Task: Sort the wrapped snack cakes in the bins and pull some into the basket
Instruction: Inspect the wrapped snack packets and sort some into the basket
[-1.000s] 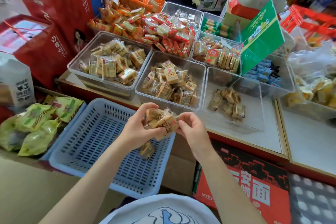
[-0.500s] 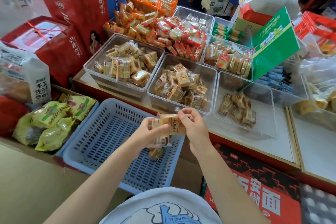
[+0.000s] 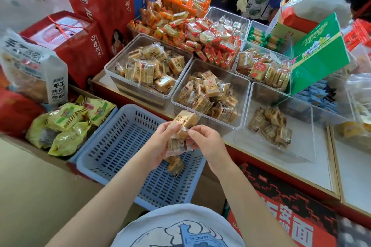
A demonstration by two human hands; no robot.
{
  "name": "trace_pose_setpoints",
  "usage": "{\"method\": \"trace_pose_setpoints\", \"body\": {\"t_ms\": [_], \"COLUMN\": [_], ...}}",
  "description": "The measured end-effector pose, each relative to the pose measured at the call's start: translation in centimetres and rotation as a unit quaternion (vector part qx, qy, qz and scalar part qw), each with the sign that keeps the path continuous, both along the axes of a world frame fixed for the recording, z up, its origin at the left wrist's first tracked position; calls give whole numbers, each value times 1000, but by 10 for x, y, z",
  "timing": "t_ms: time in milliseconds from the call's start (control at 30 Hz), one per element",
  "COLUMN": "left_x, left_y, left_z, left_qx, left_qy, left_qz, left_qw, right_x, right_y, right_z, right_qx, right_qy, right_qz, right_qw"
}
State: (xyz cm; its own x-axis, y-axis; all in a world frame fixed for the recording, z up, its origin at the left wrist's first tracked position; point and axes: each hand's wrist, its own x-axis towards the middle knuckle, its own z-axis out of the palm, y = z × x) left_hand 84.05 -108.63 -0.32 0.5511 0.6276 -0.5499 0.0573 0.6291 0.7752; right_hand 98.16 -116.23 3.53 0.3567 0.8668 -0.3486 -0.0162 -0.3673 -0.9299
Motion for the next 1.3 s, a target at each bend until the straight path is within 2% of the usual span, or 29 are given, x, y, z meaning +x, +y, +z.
{"method": "trace_pose_setpoints", "body": {"t_ms": [100, 200, 333, 533, 633, 767, 900, 1067, 1300], "left_x": [0, 4, 10, 9, 6, -4, -29, -45, -64], "left_y": [-2, -7, -11, -10, -8, 0, -2, -12, -6], "left_z": [-4, -1, 2, -4, -16, -46, -92, -128, -176], "left_qx": [-50, -149, -194, -210, -184, -132, -91, -142, -134], "left_qy": [-28, -50, -73, -41, -1, 105, 224, 226, 232], "left_qz": [0, 44, 34, 15, 18, 49, 86, 118, 168], "left_qw": [998, 987, 978, 977, 983, 984, 967, 957, 949], "right_x": [4, 3, 1, 1, 3, 9, 14, 6, -31], "right_y": [0, 1, 2, 4, 7, 15, 25, 38, 63], "right_z": [1, 0, -2, -13, -19, -45, -99, -171, -245], "right_qx": [21, 37, 50, 38, 32, -1, -93, -207, -233], "right_qy": [-7, 15, 37, 25, 32, 45, 29, 50, 103], "right_qz": [-29, -64, -101, -123, -118, -123, -130, -118, -68], "right_qw": [999, 997, 993, 991, 992, 991, 987, 970, 965]}}
